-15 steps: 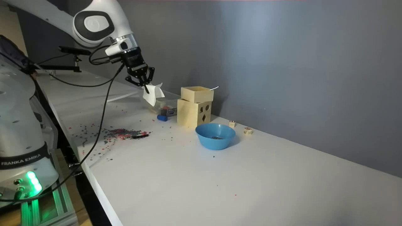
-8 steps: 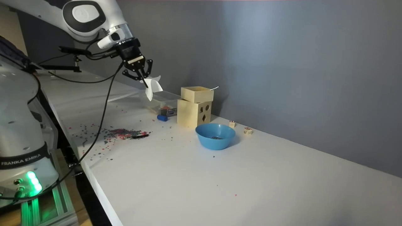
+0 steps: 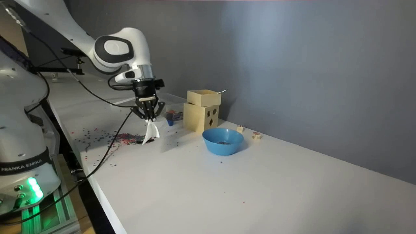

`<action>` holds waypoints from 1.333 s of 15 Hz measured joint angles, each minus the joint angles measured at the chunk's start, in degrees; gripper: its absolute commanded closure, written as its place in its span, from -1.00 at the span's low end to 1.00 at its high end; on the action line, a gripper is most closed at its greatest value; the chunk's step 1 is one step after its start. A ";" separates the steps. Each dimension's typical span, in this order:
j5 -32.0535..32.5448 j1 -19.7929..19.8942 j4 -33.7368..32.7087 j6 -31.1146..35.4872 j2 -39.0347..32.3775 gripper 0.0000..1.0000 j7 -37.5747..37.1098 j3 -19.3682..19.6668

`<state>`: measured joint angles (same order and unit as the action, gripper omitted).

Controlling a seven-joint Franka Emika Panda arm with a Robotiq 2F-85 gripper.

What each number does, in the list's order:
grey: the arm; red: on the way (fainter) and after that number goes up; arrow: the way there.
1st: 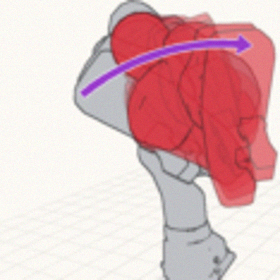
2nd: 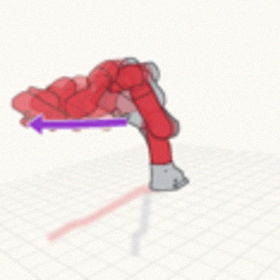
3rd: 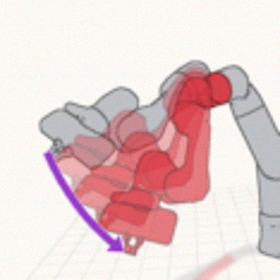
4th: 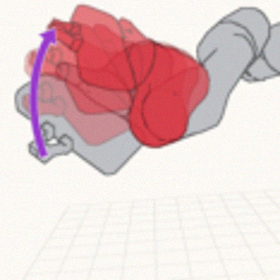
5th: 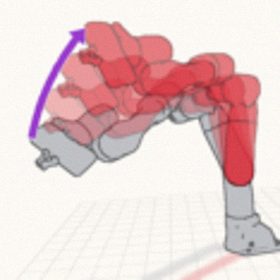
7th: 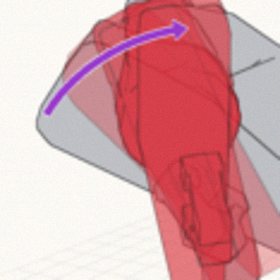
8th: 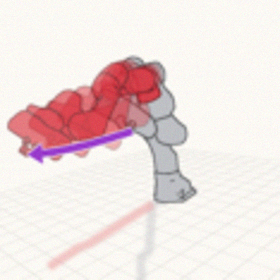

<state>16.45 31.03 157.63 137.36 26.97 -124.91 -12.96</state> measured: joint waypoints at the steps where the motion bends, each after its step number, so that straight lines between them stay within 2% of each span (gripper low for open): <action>1: 1.12 0.13 -0.69 0.01 -3.33 0.34 -2.43 0.33; 3: 1.61 -1.00 -2.80 0.18 -9.15 0.07 -5.44 1.98; 5: 0.39 -4.46 -5.19 0.61 -12.04 -0.21 -6.00 5.35; 7: -0.94 -8.02 -6.92 0.59 -10.93 -0.50 -5.79 8.75; 9: -1.50 -10.51 -7.33 0.06 -6.95 -0.79 -4.62 11.05; 10: -1.64 -11.47 -7.20 -0.31 -4.30 -0.41 -3.53 11.79; 12: -2.22 -13.22 -6.28 -0.81 1.44 -0.71 -0.79 12.65; 13: -2.39 -13.68 -5.67 -1.16 3.54 -0.78 -0.24 12.76; 15: -2.46 -14.06 -4.44 -1.32 5.79 -0.79 0.18 12.87; 20: -2.47 -14.07 -3.79 -1.31 5.96 -0.79 0.33 12.95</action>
<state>13.98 16.97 153.85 136.05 32.93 -124.58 -0.02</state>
